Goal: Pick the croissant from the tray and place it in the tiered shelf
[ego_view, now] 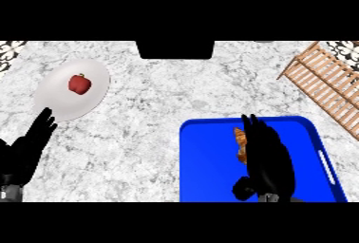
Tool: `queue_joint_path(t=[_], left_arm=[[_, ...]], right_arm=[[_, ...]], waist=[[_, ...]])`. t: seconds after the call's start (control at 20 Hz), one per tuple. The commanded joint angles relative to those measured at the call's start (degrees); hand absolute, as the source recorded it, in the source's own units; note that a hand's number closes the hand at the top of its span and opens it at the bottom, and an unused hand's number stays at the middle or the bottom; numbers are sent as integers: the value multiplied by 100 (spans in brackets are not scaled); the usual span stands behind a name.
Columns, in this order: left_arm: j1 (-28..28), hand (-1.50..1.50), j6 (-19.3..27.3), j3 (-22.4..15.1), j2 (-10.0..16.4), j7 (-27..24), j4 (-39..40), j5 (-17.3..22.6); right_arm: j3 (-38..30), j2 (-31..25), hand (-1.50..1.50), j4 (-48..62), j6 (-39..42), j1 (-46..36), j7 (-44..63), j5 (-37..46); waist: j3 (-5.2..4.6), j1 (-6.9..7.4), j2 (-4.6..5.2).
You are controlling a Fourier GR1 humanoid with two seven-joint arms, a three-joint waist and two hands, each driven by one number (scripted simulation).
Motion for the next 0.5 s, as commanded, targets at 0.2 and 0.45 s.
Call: queue_joint_path(t=[0.2, 0.45], left_arm=[[100, 0, 20, -84, -255, -1, -161, -132], [71, 0, -224, 232, -121, -92, 41, -54]], right_arm=[[-480, 23, -150, 326, 1453, -395, 470, -231], [-362, 254, -150, 548, 1465, -298, 407, 89]], waist=[[20, 15, 13], [19, 9, 12]])
